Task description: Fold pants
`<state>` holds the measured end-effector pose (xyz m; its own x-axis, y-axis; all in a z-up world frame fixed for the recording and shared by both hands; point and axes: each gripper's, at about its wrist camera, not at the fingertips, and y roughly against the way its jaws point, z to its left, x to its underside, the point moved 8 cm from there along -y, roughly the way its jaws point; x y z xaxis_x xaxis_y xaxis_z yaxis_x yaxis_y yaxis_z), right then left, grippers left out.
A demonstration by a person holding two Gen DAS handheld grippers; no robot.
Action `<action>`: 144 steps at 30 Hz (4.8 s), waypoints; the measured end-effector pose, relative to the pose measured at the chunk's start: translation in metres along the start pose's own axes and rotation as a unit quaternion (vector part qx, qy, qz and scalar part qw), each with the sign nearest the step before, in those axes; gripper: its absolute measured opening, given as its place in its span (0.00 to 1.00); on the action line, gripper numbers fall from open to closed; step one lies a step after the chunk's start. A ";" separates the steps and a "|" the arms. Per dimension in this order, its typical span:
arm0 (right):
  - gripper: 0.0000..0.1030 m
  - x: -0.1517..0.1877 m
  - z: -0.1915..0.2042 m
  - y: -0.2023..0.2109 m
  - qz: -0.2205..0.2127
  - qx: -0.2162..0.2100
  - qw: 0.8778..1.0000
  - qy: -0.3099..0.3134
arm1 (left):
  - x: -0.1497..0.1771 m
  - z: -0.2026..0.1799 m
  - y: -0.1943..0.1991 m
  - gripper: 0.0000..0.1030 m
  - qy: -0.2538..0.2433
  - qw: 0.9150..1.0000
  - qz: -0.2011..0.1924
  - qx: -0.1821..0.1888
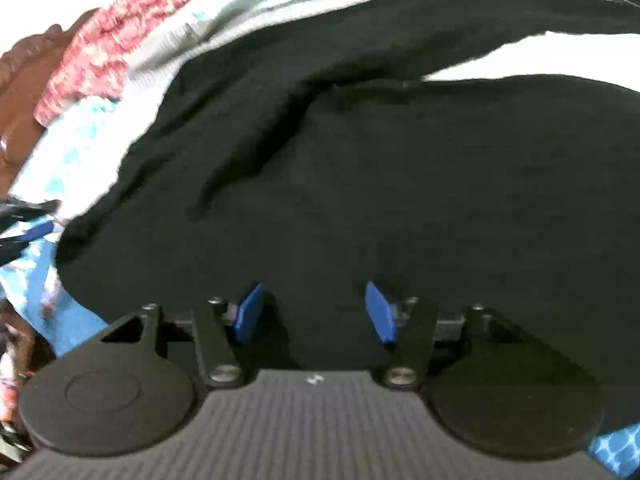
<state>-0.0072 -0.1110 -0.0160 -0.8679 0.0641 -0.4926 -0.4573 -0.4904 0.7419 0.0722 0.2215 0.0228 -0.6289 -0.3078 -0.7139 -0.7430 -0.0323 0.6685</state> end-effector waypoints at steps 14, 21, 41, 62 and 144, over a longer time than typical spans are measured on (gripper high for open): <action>0.58 -0.266 -0.240 0.084 -0.190 0.206 0.932 -0.229 | -0.096 -0.135 -0.170 0.77 -0.306 0.952 -0.006 -0.015; 0.58 -0.352 -0.362 0.032 -0.187 0.287 0.889 -0.303 | -0.083 -0.148 -0.227 0.53 -0.392 0.920 0.010 -0.009; 0.05 -0.284 -0.367 0.154 -0.264 0.241 0.882 -0.308 | -0.069 -0.165 -0.071 0.12 -0.420 0.901 -0.106 -0.003; 0.38 0.089 -0.336 0.266 -0.281 0.281 0.819 -0.413 | 0.137 -0.054 0.095 0.38 -0.286 0.957 0.035 0.040; 0.58 0.041 -0.192 0.130 -0.242 0.105 0.937 -0.228 | 0.096 -0.293 -0.036 0.14 -0.431 0.811 0.162 0.361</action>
<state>-0.0651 -0.3390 -0.0277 -0.5198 0.6225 -0.5850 -0.8056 -0.1293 0.5782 0.1052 -0.0854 -0.0085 -0.5131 0.6000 -0.6138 -0.2516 0.5786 0.7759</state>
